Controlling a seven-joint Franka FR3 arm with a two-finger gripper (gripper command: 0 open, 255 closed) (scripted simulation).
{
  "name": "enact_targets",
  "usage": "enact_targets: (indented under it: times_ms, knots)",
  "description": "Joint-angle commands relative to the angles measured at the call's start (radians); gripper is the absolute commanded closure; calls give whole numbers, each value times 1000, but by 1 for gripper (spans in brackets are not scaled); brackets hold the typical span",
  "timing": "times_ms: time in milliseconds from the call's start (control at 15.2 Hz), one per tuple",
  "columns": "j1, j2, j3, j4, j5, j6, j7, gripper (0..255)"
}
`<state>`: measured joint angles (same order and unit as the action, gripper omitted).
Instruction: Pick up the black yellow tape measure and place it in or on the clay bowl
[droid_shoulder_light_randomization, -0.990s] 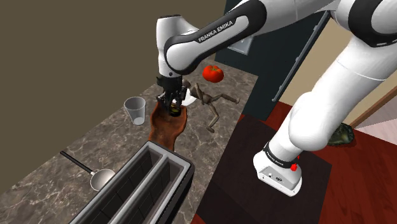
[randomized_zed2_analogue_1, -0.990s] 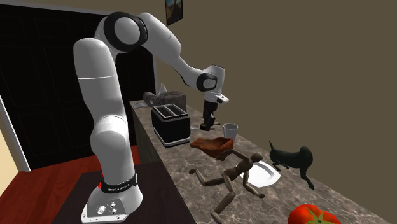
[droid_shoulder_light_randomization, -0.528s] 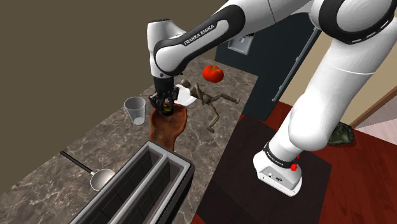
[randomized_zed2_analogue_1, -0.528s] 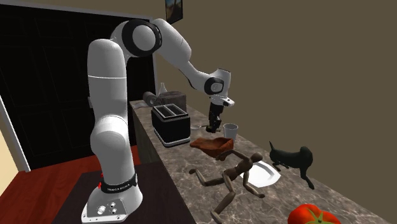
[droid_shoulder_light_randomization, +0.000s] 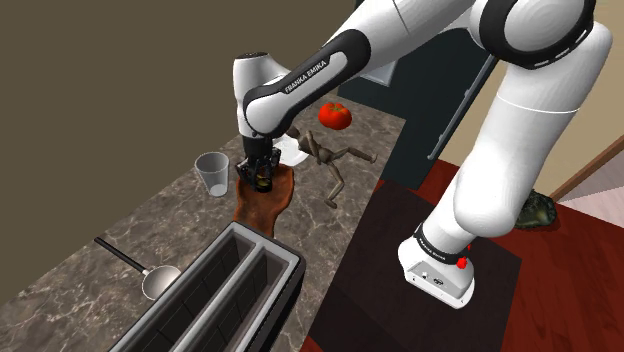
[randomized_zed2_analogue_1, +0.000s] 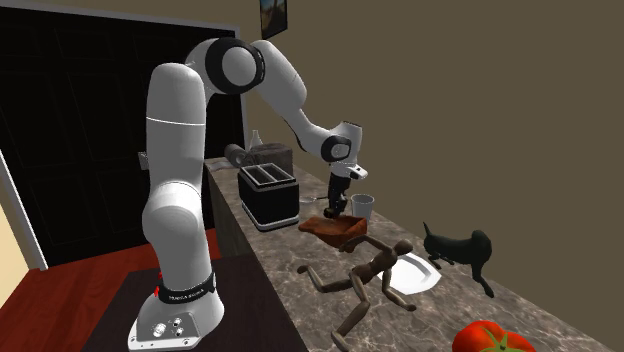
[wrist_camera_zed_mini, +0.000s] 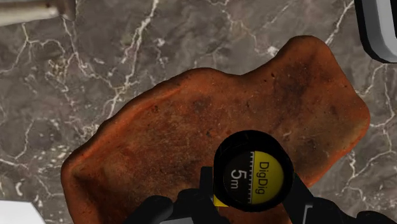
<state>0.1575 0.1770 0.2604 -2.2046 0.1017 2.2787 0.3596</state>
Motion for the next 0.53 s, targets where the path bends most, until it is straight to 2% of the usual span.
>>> enact_targets:
  times_ms: [0,396,462]
  knots:
    - [0,10,-1,0,-2,10,-1,255]
    - [0,10,-1,0,-2,10,-1,255]
    - [0,10,-1,0,-2,10,-1,0]
